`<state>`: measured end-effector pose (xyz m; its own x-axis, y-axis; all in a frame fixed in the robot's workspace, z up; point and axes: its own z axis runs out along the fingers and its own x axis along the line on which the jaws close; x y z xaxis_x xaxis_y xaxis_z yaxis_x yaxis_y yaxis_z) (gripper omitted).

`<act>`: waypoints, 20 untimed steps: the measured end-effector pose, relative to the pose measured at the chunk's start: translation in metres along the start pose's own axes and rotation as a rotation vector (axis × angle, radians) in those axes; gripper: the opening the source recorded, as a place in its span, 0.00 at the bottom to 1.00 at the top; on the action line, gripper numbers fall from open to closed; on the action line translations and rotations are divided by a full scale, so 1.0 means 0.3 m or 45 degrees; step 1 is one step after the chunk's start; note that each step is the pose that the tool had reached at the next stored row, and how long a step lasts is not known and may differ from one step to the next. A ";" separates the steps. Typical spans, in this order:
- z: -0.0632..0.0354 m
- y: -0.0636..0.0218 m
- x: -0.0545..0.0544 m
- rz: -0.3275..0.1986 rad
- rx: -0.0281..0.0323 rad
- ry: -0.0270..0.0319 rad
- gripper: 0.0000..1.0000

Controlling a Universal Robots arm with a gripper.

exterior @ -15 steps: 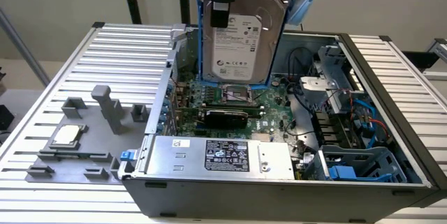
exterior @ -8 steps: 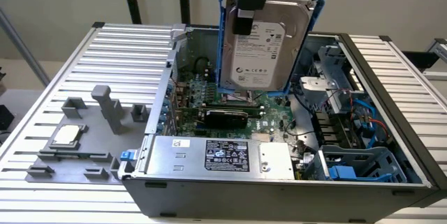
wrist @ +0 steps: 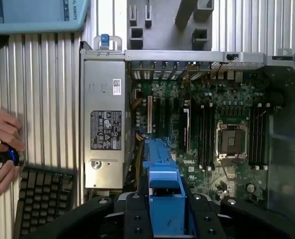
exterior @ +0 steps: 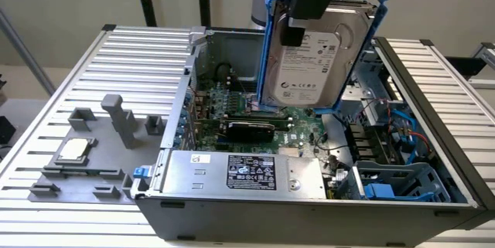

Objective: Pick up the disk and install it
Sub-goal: 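Pick up the disk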

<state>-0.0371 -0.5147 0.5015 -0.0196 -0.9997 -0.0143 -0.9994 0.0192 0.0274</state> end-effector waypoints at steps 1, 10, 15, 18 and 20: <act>0.000 -0.012 0.006 0.000 0.0000 0.0001 0.00; -0.003 -0.119 0.064 0.000 0.0000 0.0001 0.00; -0.003 -0.180 0.095 0.000 0.0000 0.0000 0.00; -0.002 -0.215 0.114 0.000 0.0000 0.0000 0.00; -0.001 -0.240 0.126 0.000 0.0000 -0.0001 0.00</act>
<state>0.0341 -0.5538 0.4994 -0.0196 -0.9997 -0.0143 -0.9994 0.0192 0.0274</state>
